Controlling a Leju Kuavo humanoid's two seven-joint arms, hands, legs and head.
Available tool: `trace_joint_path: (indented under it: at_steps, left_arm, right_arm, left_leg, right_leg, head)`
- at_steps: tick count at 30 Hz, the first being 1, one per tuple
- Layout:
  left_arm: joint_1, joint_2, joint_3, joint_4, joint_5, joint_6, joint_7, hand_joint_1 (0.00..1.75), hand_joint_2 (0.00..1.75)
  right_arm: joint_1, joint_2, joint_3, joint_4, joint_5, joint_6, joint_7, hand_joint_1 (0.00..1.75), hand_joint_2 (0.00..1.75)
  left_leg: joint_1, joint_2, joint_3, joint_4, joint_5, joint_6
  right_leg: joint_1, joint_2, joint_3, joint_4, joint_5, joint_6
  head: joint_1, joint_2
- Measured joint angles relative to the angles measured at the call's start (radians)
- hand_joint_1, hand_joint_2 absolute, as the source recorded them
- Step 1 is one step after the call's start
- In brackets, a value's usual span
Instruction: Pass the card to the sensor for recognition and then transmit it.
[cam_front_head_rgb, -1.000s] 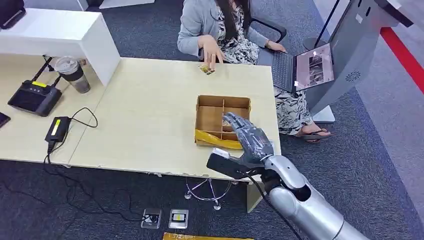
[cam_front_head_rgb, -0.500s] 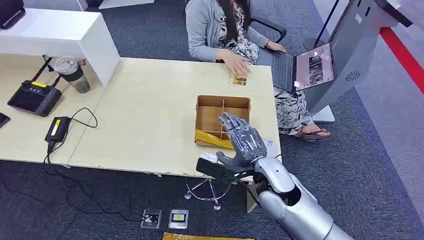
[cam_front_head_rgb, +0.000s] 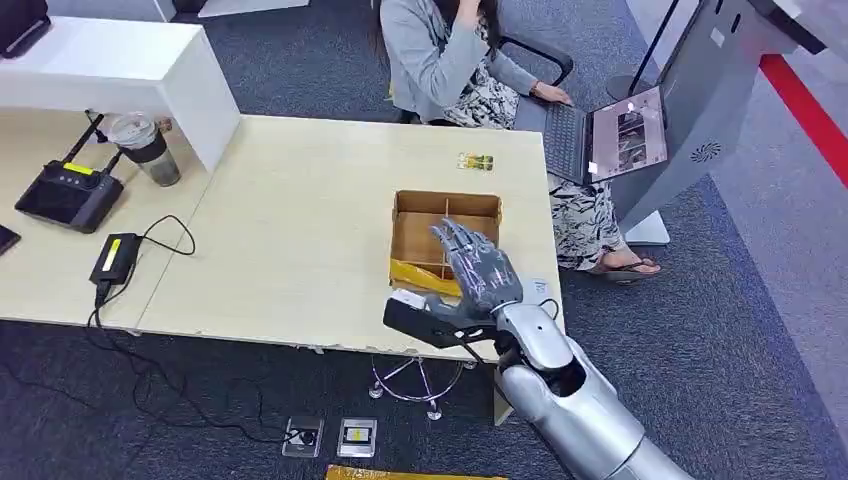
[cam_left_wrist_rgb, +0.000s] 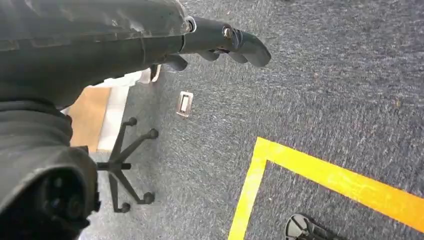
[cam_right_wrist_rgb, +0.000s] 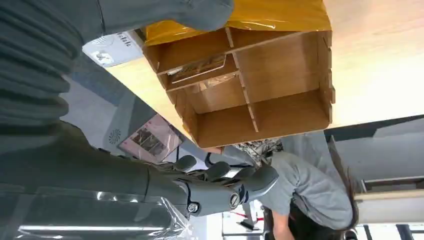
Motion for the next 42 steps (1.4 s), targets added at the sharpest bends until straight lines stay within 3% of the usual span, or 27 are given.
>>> trace_joint_path:
  at_steps: [6,17,42]
  left_arm:
    - [0.0,0.0,0.0,0.0,-0.009,-0.01,-0.011,0.0,0.0]
    - [0.0,0.002,0.0,0.0,-0.016,-0.019,-0.011,0.0,0.0]
    - [0.001,0.01,0.0,0.001,0.005,-0.001,0.016,0.0,0.0]
  right_arm:
    - [-0.053,0.031,-0.025,0.132,0.035,-0.056,-0.029,0.0,1.75]
    - [-0.1,0.057,-0.053,0.267,0.043,-0.071,-0.062,0.0,1.75]
    - [-0.189,0.107,-0.048,0.528,-0.052,-0.186,-0.154,0.0,1.75]
  left_leg:
    - [0.0,0.0,0.0,0.0,0.0,0.0]
    - [0.0,0.0,0.0,0.0,0.0,0.0]
    - [0.0,0.0,0.0,0.0,0.0,0.0]
  right_leg:
    - [0.0,0.0,0.0,0.0,0.0,0.0]
    - [0.0,0.0,0.0,0.0,0.0,0.0]
    - [0.0,0.0,0.0,0.0,0.0,0.0]
  head:
    - [0.0,0.0]
    - [0.0,0.0]
    - [0.0,0.0]
